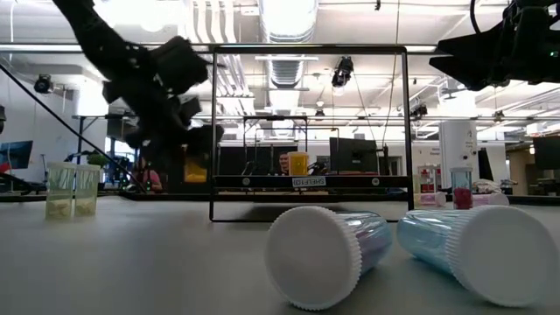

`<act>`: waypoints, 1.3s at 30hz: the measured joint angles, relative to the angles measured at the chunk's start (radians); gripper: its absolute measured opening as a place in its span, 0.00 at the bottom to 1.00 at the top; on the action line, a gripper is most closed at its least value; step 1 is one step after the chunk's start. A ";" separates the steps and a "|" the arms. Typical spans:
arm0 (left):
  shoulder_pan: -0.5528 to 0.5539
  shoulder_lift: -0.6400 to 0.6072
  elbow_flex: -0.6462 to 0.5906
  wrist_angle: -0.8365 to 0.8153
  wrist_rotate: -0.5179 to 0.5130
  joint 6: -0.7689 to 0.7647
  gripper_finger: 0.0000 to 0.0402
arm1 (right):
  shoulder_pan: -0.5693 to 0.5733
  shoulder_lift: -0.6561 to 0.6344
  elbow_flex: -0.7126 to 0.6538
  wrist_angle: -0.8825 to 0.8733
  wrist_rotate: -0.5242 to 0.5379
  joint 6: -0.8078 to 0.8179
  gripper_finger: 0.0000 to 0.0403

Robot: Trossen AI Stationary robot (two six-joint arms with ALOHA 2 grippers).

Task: Pick and place medicine bottles onto shelf by color
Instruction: Put the top orange pill bottle on the shelf aligned with the other orange pill bottle

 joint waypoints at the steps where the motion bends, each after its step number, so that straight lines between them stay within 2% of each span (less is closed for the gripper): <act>1: 0.000 0.000 0.010 0.025 0.010 0.038 0.36 | 0.000 0.000 0.000 0.000 0.000 0.000 0.87; 9: 0.015 0.015 0.000 0.320 0.218 0.306 0.36 | 0.000 0.000 0.000 0.000 0.000 0.000 0.87; 16: 0.036 0.086 0.000 0.453 0.321 0.375 0.36 | 0.000 0.000 0.000 0.000 0.000 0.000 0.87; 22: 0.059 0.168 0.016 0.552 0.371 0.449 0.36 | 0.000 0.000 0.000 0.000 0.000 0.000 0.87; 32: 0.117 0.240 0.091 0.554 0.479 0.498 0.36 | 0.000 0.000 0.000 0.000 0.000 0.000 0.87; 39: 0.156 0.273 0.122 0.552 0.506 0.498 0.36 | 0.000 0.000 0.000 0.000 0.000 0.000 0.87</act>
